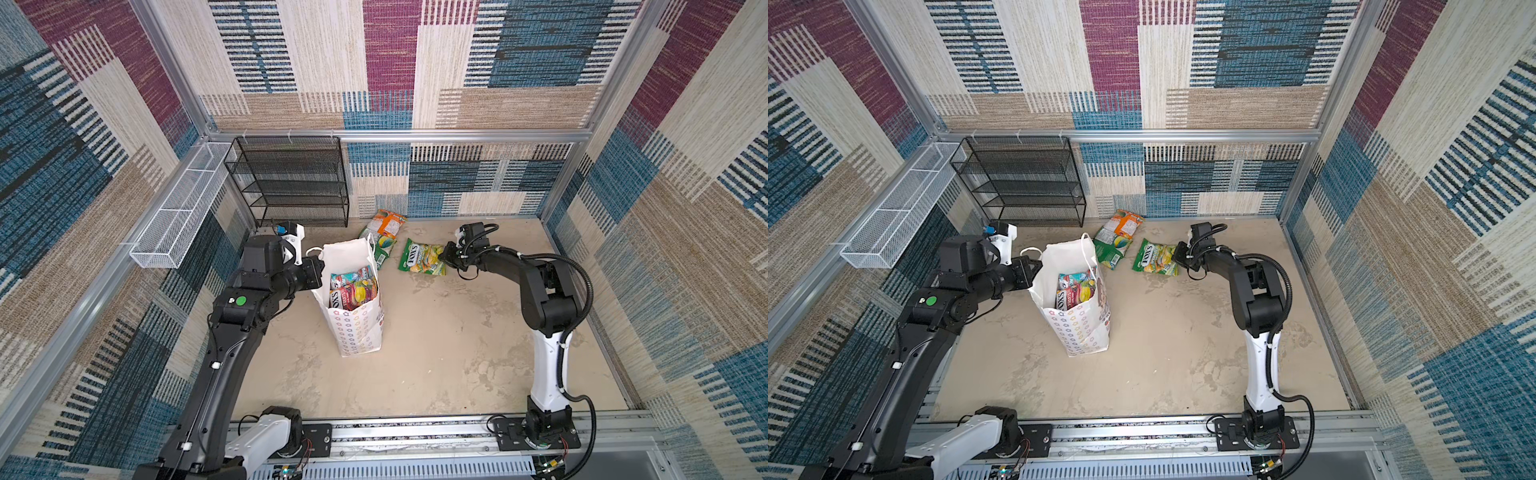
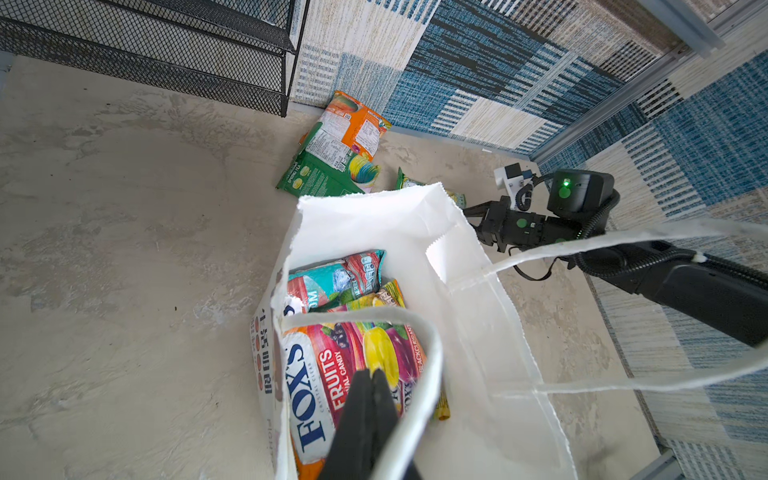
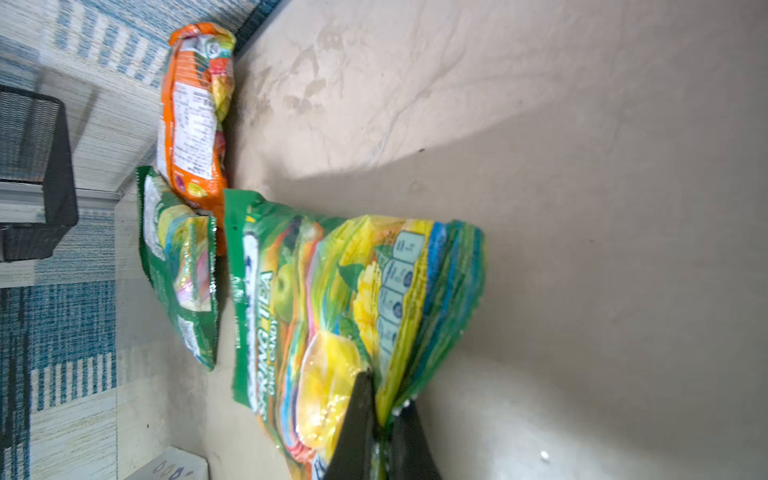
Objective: Place the snacks into the paper bag
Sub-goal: 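Grasp the green Fox's spring tea packet with the right gripper, then lift the green spring tea packet and carry it over the bag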
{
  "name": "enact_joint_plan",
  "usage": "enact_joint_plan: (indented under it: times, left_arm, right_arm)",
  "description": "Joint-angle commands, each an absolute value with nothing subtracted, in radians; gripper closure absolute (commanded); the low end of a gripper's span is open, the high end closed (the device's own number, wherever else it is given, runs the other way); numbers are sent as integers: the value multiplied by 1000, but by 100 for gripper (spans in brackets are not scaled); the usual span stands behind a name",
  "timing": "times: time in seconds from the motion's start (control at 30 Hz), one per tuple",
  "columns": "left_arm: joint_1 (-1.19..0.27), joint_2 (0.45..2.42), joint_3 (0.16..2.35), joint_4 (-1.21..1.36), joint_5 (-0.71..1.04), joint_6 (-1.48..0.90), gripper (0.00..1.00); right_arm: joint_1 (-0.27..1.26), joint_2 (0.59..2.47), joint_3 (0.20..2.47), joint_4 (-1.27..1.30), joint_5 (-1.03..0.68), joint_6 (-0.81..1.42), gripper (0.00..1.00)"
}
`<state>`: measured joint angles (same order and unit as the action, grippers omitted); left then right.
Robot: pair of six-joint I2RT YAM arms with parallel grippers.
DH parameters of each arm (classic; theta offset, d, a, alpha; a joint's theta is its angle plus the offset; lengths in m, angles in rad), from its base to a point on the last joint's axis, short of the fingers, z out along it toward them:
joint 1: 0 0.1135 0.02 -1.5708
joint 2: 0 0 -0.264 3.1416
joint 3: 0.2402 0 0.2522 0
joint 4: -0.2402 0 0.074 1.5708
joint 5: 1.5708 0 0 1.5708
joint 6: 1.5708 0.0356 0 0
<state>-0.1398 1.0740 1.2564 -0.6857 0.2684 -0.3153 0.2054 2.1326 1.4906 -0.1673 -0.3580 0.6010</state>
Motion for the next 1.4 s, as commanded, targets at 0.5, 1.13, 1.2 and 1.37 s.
enact_joint_plan:
  times: [0.5, 1.13, 1.2, 1.37]
  left_arm:
    - [-139, 1073, 1254, -651, 294, -312, 100]
    - [-138, 1060, 1259, -657, 284, -315, 100]
    - [-138, 1053, 1259, -661, 268, -316, 100]
    - [-138, 1044, 1265, -682, 205, -322, 100]
  right_arm:
    - [220, 1641, 1427, -185, -402, 638, 100]
    - [672, 1650, 2072, -432, -185, 429, 100]
    - [713, 1706, 2152, -476, -183, 417, 100]
    - [804, 1844, 2350, -617, -122, 369, 100]
